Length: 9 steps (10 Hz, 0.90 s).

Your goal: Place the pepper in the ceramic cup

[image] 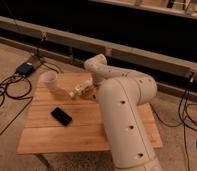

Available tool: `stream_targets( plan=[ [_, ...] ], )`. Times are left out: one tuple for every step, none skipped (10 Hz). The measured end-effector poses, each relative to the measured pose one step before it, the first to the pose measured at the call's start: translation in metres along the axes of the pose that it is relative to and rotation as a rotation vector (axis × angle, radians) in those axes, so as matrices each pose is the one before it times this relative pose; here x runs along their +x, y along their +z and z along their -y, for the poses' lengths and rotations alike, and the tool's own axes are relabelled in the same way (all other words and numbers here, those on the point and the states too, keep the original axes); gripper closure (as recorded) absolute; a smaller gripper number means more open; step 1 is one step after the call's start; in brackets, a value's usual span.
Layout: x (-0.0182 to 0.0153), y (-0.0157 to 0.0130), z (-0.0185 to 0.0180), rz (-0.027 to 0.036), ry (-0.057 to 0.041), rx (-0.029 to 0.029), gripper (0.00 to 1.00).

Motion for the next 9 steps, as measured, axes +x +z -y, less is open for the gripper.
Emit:
stream_targets(
  plan=[
    [-0.00021, 0.00186, 0.00199, -0.00171, 0.0047, -0.00026, 0.37],
    [-0.00069, 0.00092, 0.00284, 0.00165, 0.01197, -0.00329, 0.48],
    [0.00027, -0.00057, 0.0026, 0.00116, 0.01144, 0.00086, 0.57],
    [0.00078, -0.00054, 0.00309, 0.00064, 0.01213, 0.00229, 0.68],
    [0.00033, -0.00052, 0.00226, 0.00158, 0.01107, 0.0002, 0.78],
    [0.00061, -0.00096, 0.00139, 0.00051, 0.00805, -0.00035, 0.88],
    [0.00056, -0.00265, 0.0006, 0.00176, 0.00352, 0.0013, 0.96],
    [-0.00112, -0.00758, 0.0004, 0.00895, -0.00122, 0.00517, 1.0],
    [-0.00215, -0.00919, -0.00095, 0.00992, -0.00873, 0.00712, 1.0]
  ],
)
